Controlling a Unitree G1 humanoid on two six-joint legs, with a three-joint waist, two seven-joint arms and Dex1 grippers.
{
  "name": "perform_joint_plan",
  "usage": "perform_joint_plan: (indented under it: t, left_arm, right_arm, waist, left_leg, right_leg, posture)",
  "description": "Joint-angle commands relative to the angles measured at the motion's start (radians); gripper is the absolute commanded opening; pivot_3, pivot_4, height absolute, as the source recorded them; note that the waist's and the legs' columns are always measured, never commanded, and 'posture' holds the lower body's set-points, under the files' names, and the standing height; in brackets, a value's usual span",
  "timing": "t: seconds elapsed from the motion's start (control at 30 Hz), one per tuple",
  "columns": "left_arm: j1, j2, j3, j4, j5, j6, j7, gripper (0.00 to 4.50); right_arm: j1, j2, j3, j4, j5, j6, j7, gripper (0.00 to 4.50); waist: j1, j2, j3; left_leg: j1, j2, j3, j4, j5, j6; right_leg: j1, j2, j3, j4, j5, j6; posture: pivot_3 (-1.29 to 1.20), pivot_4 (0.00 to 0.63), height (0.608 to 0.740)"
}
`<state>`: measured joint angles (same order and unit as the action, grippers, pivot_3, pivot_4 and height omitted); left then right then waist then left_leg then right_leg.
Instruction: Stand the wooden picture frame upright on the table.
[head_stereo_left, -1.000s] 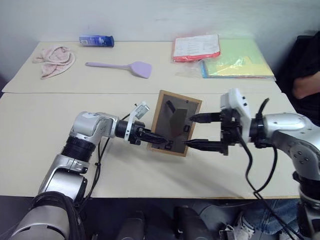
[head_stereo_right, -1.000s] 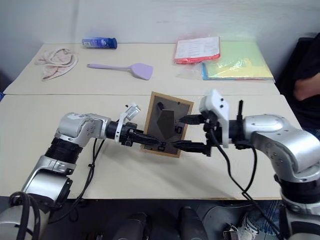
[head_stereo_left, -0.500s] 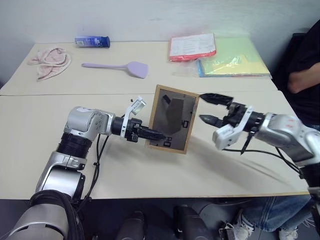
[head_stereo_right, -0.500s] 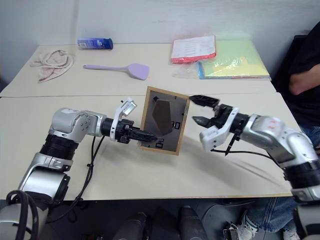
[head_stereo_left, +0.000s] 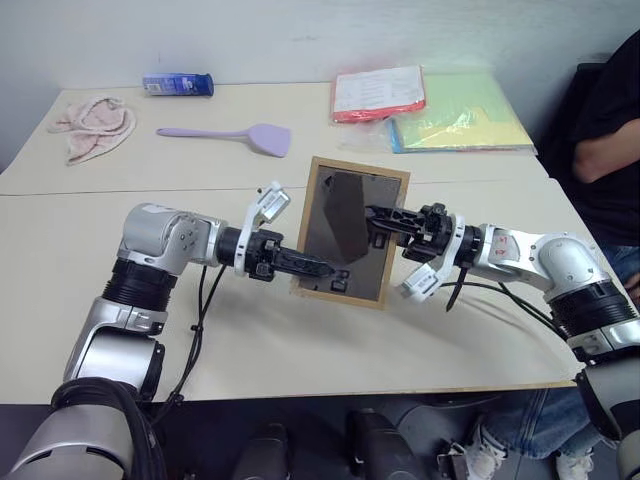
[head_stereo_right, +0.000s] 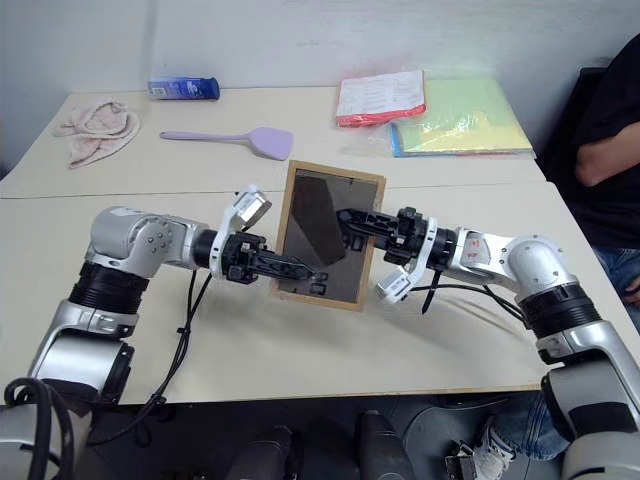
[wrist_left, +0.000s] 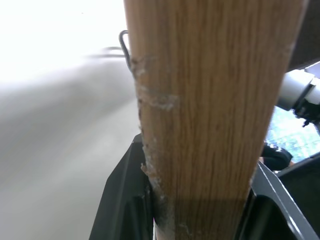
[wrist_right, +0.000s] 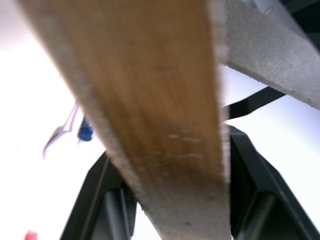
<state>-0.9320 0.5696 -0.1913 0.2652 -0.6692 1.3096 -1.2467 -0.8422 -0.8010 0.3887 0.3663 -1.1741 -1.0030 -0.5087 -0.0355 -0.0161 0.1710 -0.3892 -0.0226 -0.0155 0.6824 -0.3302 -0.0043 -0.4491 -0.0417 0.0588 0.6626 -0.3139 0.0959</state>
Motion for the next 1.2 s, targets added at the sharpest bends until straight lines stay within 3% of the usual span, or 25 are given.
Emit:
perform_joint_plan:
  t: [0.03,0.1,0.27,0.3,0.4,0.47,0.53,0.6,0.73,0.87,1.17,1.2]
  left_arm:
    - [0.014,0.065,0.043,-0.060,0.008,-0.031,0.023,2.32]
    - [0.035,0.125,0.060,-0.064,0.031,-0.085,0.017,2.88]
    - [0.113,0.343,0.184,-0.096,0.016,-0.198,-0.073,4.46]
    - [0.132,0.377,0.212,-0.111,0.005,-0.214,-0.089,4.50]
    - [0.274,0.462,0.337,-0.268,-0.018,-0.340,-0.144,4.50]
    - [0.381,0.455,0.395,-0.376,0.011,-0.437,-0.096,4.50]
    - [0.452,0.413,0.415,-0.448,0.047,-0.524,-0.025,4.50]
    - [0.480,0.348,0.423,-0.486,0.080,-0.608,0.061,4.50]
    - [0.465,0.239,0.443,-0.486,0.111,-0.697,0.209,4.50]
    - [0.444,0.197,0.448,-0.481,0.096,-0.705,0.269,4.50]
    - [0.431,0.218,0.427,-0.476,0.082,-0.691,0.265,4.50]
    - [0.430,0.218,0.422,-0.470,0.084,-0.694,0.260,4.50]
  right_arm:
    - [-0.021,-0.031,0.006,0.042,0.042,-0.034,0.015,1.48]
    - [-0.027,-0.020,0.009,0.053,0.074,-0.046,0.044,1.26]
    - [-0.042,0.006,0.012,0.113,0.214,-0.105,0.144,1.26]
    - [-0.044,0.010,0.015,0.128,0.255,-0.121,0.173,1.26]
    - [-0.014,0.055,0.085,0.212,0.690,-0.119,0.467,1.26]
    - [0.084,0.102,0.131,0.065,1.171,0.139,0.829,1.26]
    - [0.173,0.138,0.114,-0.133,1.554,0.485,1.076,1.26]
    - [0.220,0.168,0.066,-0.255,1.754,0.748,1.159,1.26]
    - [0.264,0.210,-0.020,-0.359,1.986,1.117,1.224,1.26]
    - [0.290,0.313,-0.083,-0.288,2.005,1.260,1.208,1.26]
    - [0.323,0.377,-0.127,-0.201,1.877,1.388,1.268,1.26]
    - [0.330,0.375,-0.137,-0.209,1.876,1.400,1.275,1.61]
  waist:
    - [-0.001,0.000,0.000]
    - [-0.006,0.000,0.000]
    - [-0.033,0.001,0.000]
    - [-0.043,0.001,0.001]
    - [-0.054,0.001,0.001]
    - [-0.057,0.000,0.001]
    - [-0.051,0.001,0.001]
    - [-0.037,0.001,0.001]
    - [-0.004,0.001,0.001]
    - [0.009,0.000,0.000]
    - [0.007,0.000,0.000]
    - [0.007,0.000,0.000]
  left_leg:
    - [0.000,0.000,-0.001,0.000,0.000,0.000]
    - [0.000,0.000,0.000,0.000,0.000,0.000]
    - [0.000,0.001,-0.001,-0.001,0.000,0.000]
    - [0.000,0.001,-0.001,-0.002,0.000,0.000]
    - [0.000,0.002,-0.002,-0.004,0.000,0.000]
    - [0.002,0.003,-0.002,-0.004,-0.001,0.001]
    - [0.002,0.005,-0.003,-0.001,-0.002,0.003]
    - [0.002,0.005,-0.005,0.001,-0.002,0.003]
    - [0.002,0.003,-0.005,0.004,-0.003,0.005]
    - [0.001,0.003,-0.006,0.003,-0.003,0.005]
    - [0.001,0.002,-0.004,0.003,-0.003,0.005]
    - [0.001,0.002,-0.004,0.003,-0.003,0.005]
  right_leg:
    - [0.001,0.000,0.000,0.000,0.000,0.000]
    - [0.001,0.000,0.000,0.000,0.000,0.000]
    - [0.001,0.001,0.001,0.001,0.000,0.000]
    - [0.001,0.001,0.001,0.001,0.000,0.000]
    - [0.001,0.000,0.001,-0.001,0.000,-0.001]
    - [0.004,-0.001,0.000,-0.003,0.000,-0.001]
    - [0.007,-0.001,-0.001,-0.003,0.000,-0.001]
    - [0.009,-0.002,-0.002,-0.002,0.000,-0.001]
    - [0.009,-0.003,-0.003,-0.001,0.000,0.000]
    - [0.008,-0.003,-0.004,-0.001,0.000,0.000]
    - [0.006,-0.003,-0.002,0.000,0.000,0.000]
    - [0.006,-0.003,-0.002,0.000,0.000,0.000]
  posture:
    - [0.00,0.150,0.740]
    - [0.00,0.150,0.740]
    - [0.00,0.150,0.740]
    - [0.00,0.150,0.740]
    - [0.00,0.150,0.740]
    - [0.00,0.150,0.740]
    - [0.00,0.150,0.740]
    - [0.00,0.150,0.740]
    - [0.00,0.150,0.740]
    - [0.00,0.150,0.740]
    - [0.00,0.150,0.740]
    - [0.00,0.150,0.740]
